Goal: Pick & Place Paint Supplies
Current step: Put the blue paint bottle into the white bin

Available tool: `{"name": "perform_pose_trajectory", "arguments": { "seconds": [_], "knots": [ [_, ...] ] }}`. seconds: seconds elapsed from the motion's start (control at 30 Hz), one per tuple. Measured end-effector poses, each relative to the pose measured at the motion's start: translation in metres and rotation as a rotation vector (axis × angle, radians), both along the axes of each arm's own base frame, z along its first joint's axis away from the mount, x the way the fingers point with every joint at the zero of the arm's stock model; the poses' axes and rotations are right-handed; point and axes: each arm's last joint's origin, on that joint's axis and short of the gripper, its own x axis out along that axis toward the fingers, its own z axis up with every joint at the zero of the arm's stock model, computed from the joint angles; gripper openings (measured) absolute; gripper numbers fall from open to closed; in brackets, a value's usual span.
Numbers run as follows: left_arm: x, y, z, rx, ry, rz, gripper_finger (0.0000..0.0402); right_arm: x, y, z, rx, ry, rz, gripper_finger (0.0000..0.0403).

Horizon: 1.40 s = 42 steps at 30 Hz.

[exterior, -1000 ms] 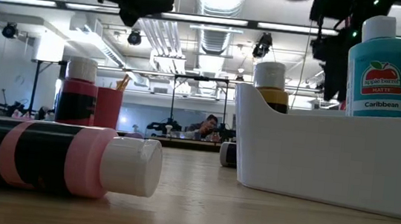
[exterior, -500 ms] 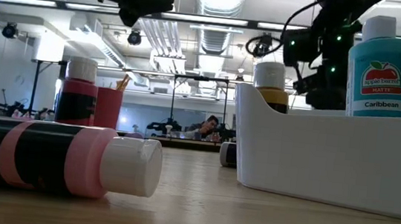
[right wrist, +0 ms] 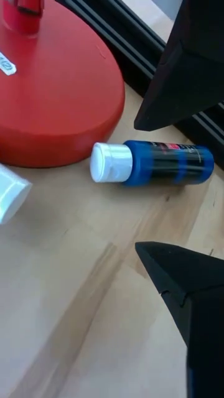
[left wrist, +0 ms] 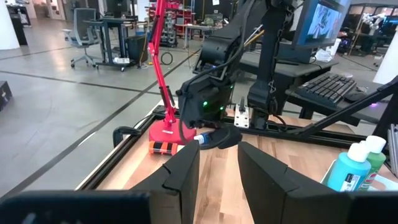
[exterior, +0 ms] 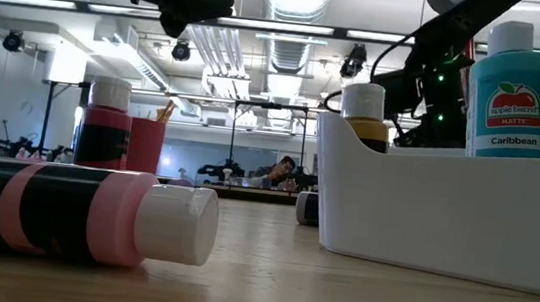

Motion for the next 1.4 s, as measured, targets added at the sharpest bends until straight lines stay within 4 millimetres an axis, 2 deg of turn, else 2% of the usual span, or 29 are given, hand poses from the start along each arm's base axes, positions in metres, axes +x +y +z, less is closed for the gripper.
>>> {"name": "perform_pose_trajectory", "arguments": {
  "seconds": [0.23,0.7,1.0,1.17,1.4],
  "knots": [
    [0.0,0.0,0.0,0.0,0.0,-0.001,0.0117,-0.003,-0.012,-0.011,0.019,0.035,-0.046,0.0312],
    [0.0,0.0,-0.001,-0.002,0.006,-0.001,0.0117,0.002,-0.018,-0.032,0.084,0.086,-0.02,0.0267],
    [0.0,0.0,-0.002,-0.006,0.016,-0.002,0.0117,0.003,-0.023,-0.043,0.135,0.119,0.015,0.0261],
    [0.0,0.0,-0.004,-0.024,0.033,-0.003,0.0117,0.003,-0.023,-0.042,0.134,0.126,0.026,0.0264],
    [0.0,-0.001,-0.004,-0.024,0.033,-0.005,0.0117,0.005,-0.024,-0.031,0.178,0.162,0.096,0.0241]
  ]
}}
